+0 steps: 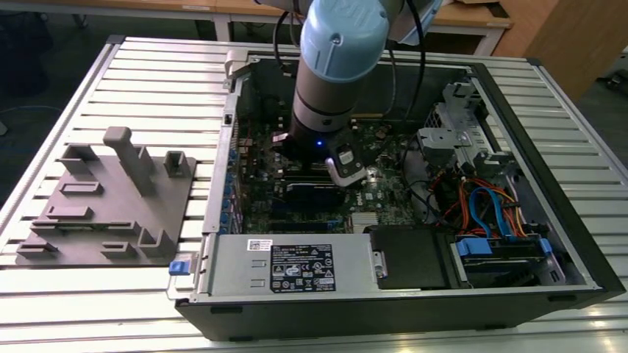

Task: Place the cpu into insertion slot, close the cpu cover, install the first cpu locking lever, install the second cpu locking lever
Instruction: 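Install the second cpu locking lever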

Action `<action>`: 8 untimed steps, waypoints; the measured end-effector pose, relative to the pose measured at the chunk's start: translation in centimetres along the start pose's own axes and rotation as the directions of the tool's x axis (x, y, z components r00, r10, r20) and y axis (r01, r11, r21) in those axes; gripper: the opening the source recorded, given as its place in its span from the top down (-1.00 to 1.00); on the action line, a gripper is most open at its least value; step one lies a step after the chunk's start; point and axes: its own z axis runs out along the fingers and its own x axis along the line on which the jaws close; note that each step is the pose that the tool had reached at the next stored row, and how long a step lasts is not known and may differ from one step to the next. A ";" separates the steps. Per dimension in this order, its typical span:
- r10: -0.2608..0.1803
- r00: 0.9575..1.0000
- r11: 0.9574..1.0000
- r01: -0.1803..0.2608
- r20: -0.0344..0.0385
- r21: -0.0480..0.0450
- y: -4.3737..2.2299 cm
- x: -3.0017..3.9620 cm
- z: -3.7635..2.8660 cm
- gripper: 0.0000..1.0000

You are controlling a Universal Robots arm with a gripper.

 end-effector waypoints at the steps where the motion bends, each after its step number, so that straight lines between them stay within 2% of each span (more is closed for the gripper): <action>1: 0.000 1.000 1.000 0.000 0.000 -0.001 0.00 0.09 0.01 0.80; 8: -0.001 1.000 1.000 0.001 0.000 -0.012 0.01 0.26 0.07 0.80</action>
